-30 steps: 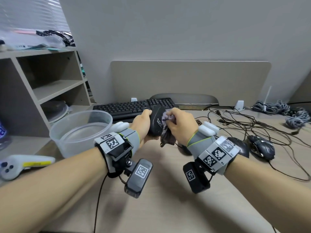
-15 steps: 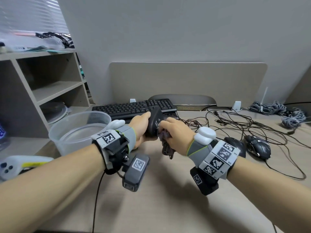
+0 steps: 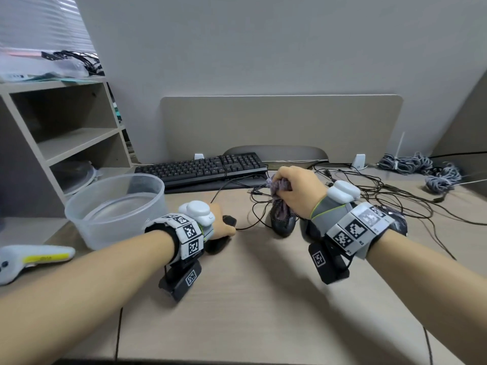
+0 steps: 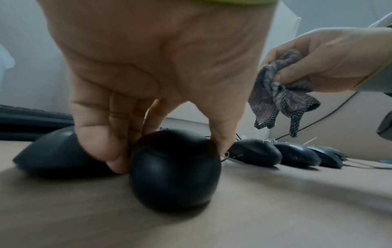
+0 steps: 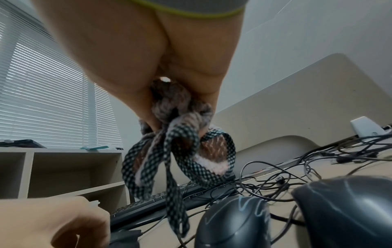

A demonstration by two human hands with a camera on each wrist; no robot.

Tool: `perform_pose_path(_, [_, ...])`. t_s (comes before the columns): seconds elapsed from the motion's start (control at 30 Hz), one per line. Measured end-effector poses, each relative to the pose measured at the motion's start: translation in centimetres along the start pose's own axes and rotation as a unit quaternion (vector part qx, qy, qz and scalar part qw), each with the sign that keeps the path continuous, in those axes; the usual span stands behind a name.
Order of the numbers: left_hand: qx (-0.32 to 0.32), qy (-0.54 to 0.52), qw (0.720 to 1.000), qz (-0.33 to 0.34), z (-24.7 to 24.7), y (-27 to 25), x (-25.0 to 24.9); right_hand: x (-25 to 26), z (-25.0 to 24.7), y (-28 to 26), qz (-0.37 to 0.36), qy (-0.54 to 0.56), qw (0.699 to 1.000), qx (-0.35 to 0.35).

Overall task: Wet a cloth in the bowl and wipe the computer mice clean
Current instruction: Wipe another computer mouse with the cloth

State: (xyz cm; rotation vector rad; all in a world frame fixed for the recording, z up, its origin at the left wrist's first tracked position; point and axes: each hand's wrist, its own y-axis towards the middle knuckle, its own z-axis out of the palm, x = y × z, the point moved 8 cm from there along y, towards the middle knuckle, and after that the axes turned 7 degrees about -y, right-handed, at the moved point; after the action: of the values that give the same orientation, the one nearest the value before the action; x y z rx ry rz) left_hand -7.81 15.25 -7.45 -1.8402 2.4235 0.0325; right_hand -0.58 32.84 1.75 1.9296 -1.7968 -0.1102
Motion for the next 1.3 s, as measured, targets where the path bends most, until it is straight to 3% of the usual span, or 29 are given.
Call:
perform_pose_path(0.43, [-0.042,0.027,0.999,0.012,-1.3,2.0,-1.1,-1.6,-0.7,-0.1,0.023,0.006,1.000,-0.002])
perform_pose_path(0.6, [-0.093,-0.034,0.992,0.079,-2.9,1.4,-5.5,-3.5,-1.5,-0.2,0.054,-0.003,0.999,-0.007])
perform_pose_path(0.67, [-0.078,-0.065,0.992,0.080,-2.3,0.5,-7.5,-4.2,-1.7,-0.4,0.062,-0.006,0.998,-0.008])
perform_pose_path(0.8, [0.029,-0.081,0.988,0.130,0.0,-0.7,-11.4,-5.4,-2.1,-0.9,0.068,-0.006,0.998,-0.011])
perform_pose_path(0.93, [0.066,-0.075,0.979,0.177,1.0,0.6,-14.3,-6.9,-2.7,-1.5,0.074,0.000,0.997,-0.028])
perform_pose_path(1.07, [0.056,-0.075,0.985,0.143,3.1,3.3,-14.7,-7.8,-2.7,-1.7,0.073,-0.002,0.997,-0.025])
perform_pose_path(1.2, [0.087,-0.129,0.984,0.083,3.5,3.6,-14.2,-8.0,-2.3,-1.7,0.073,0.006,0.997,-0.022])
perform_pose_path(1.3, [0.047,-0.171,0.984,0.027,2.5,4.1,-11.9,-7.7,-1.8,-1.2,0.075,0.009,0.997,-0.014])
